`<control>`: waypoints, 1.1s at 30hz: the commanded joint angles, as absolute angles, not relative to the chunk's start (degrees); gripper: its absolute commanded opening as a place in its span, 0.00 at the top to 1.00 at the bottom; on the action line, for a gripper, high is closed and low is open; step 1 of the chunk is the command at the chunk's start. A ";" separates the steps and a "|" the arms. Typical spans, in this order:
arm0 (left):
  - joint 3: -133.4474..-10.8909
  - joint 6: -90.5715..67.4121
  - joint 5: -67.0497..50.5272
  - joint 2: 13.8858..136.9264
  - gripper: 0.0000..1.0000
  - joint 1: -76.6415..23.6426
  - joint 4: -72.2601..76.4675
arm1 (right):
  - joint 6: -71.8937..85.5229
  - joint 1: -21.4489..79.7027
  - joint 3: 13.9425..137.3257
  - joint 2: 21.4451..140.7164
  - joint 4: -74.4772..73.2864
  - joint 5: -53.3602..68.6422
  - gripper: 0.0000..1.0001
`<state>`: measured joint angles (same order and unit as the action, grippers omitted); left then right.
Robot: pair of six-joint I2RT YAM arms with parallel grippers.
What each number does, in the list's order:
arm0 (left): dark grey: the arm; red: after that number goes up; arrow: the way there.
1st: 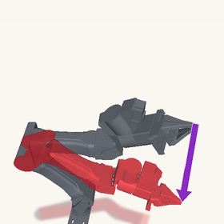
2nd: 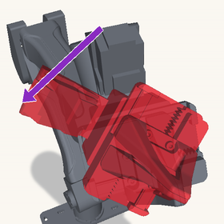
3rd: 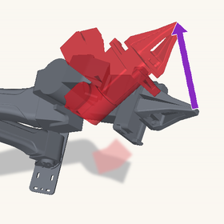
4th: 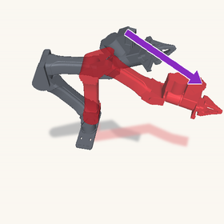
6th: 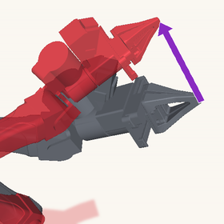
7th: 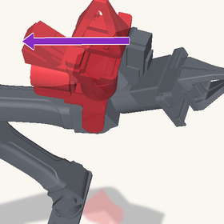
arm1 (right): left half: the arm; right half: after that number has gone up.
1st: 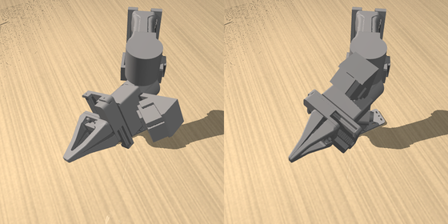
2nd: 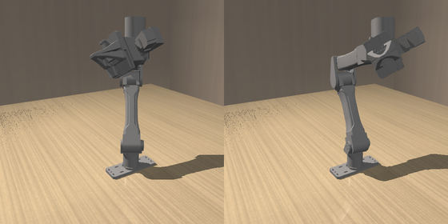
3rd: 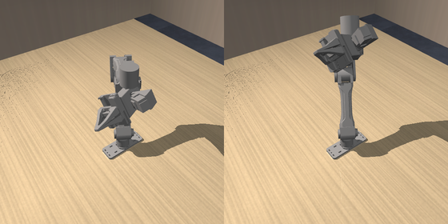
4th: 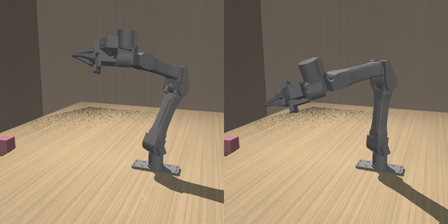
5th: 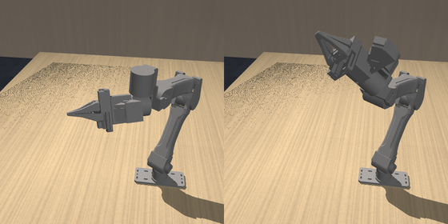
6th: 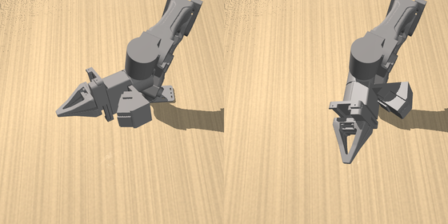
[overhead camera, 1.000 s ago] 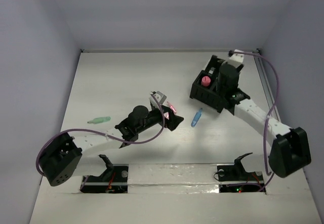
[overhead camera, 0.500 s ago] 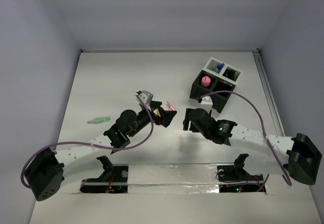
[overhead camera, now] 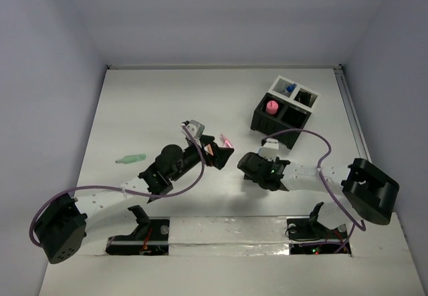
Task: Sort the stationery into containers
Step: Pick up the pen from the center of the board.
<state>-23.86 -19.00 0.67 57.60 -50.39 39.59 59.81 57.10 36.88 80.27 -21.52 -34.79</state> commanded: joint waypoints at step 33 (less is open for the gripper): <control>-24.52 -19.34 -2.37 61.17 0.01 -50.27 42.98 | 55.30 58.18 42.88 78.69 -25.30 -39.03 0.76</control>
